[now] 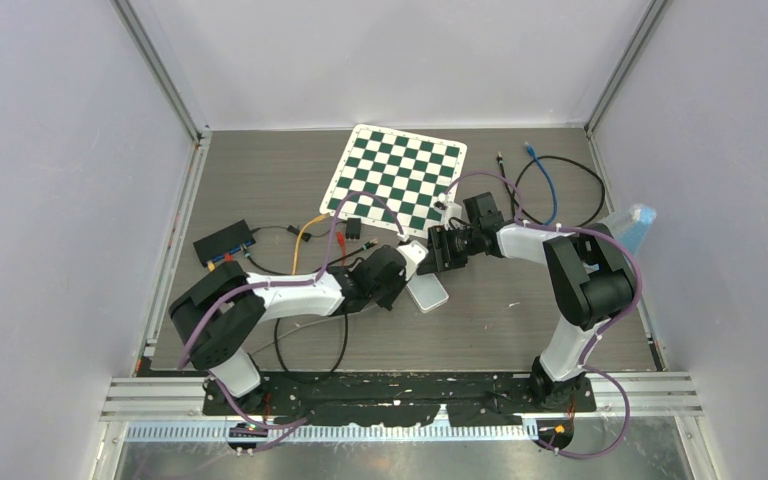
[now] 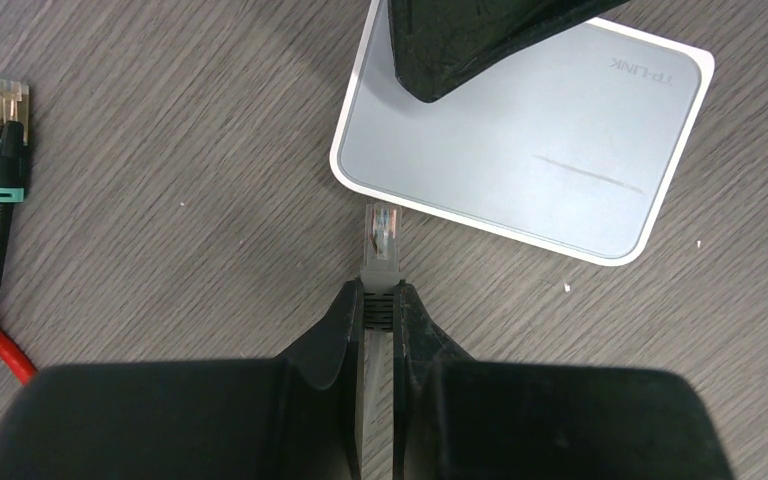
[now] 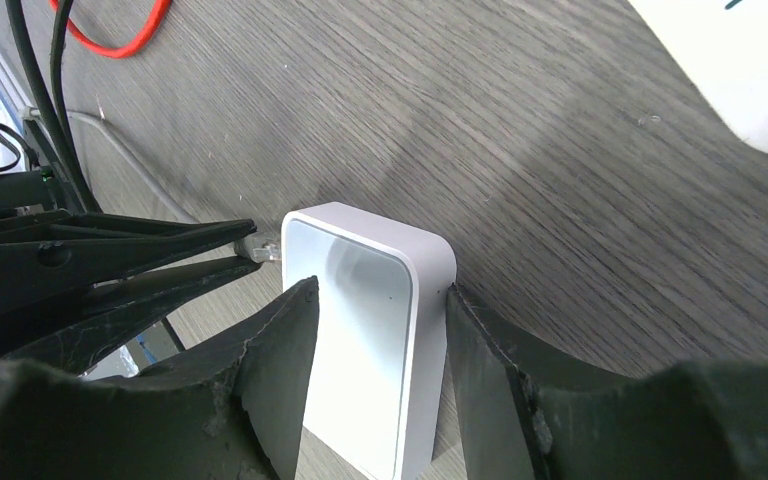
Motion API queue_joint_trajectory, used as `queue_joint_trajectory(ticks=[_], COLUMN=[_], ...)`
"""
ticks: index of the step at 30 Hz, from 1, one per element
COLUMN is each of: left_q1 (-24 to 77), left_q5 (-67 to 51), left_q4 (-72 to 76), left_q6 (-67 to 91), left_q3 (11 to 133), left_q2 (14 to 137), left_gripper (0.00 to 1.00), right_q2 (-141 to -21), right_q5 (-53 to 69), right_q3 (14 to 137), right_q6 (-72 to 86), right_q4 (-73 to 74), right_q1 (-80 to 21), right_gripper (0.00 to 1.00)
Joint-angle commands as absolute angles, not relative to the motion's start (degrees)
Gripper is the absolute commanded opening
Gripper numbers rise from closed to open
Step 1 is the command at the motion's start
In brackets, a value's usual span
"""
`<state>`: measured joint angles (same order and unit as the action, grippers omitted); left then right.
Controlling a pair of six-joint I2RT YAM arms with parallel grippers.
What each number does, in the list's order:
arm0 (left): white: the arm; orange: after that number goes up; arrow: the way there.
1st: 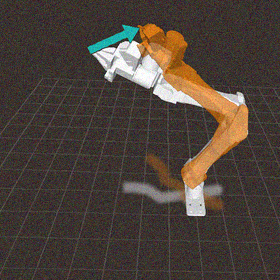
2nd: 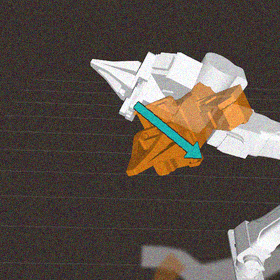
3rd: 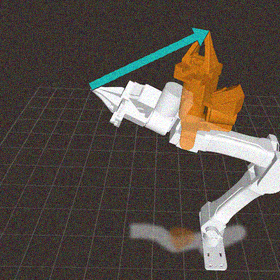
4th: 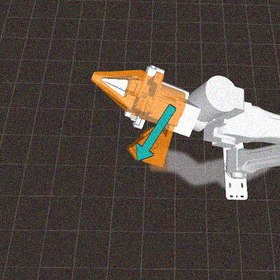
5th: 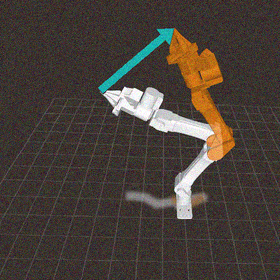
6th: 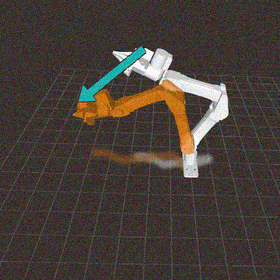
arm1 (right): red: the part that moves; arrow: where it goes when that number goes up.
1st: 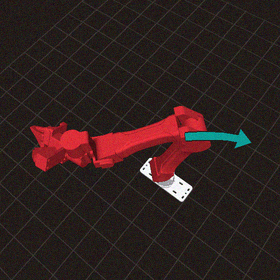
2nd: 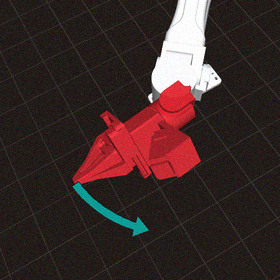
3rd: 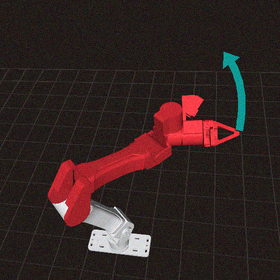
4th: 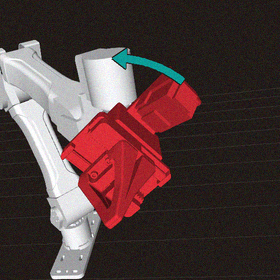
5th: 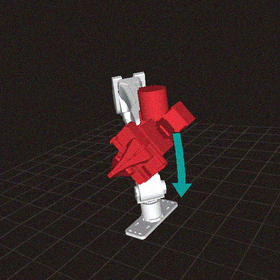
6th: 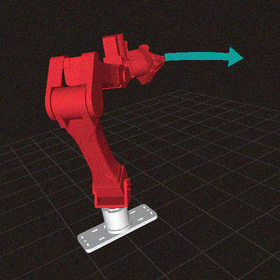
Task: Insert the plug into the switch port
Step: Insert the connector into the switch port.
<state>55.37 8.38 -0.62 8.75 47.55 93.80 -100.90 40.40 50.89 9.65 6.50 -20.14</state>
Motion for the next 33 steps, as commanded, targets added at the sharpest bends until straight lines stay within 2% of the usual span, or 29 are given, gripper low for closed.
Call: queue_joint_trajectory(ticks=[1,8,23,33], left_q1=[55.37,55.37,55.02,55.02], left_q5=[8.48,8.62,8.17,8.55], left_q4=[0.91,1.77,2.14,3.81], left_q6=[9.51,9.24,7.83,7.21], left_q3=[48.27,46.94,49.03,47.58], left_q2=[94.66,93.85,95.09,91.39], left_gripper=[0.0,0.0,0.0,0.0], right_q2=[-101.23,-100.84,-104.34,-103.37], right_q5=[39.19,39.37,44.68,40.47], right_q3=[50.81,50.25,51.44,51.88], right_q6=[9.32,9.23,6.43,4.89], right_q4=[7.56,7.21,8.6,10.74], right_q1=[-20.4,-20.4,-21.54,-22.06], right_gripper=[0.57,0.59,0.55,0.55])
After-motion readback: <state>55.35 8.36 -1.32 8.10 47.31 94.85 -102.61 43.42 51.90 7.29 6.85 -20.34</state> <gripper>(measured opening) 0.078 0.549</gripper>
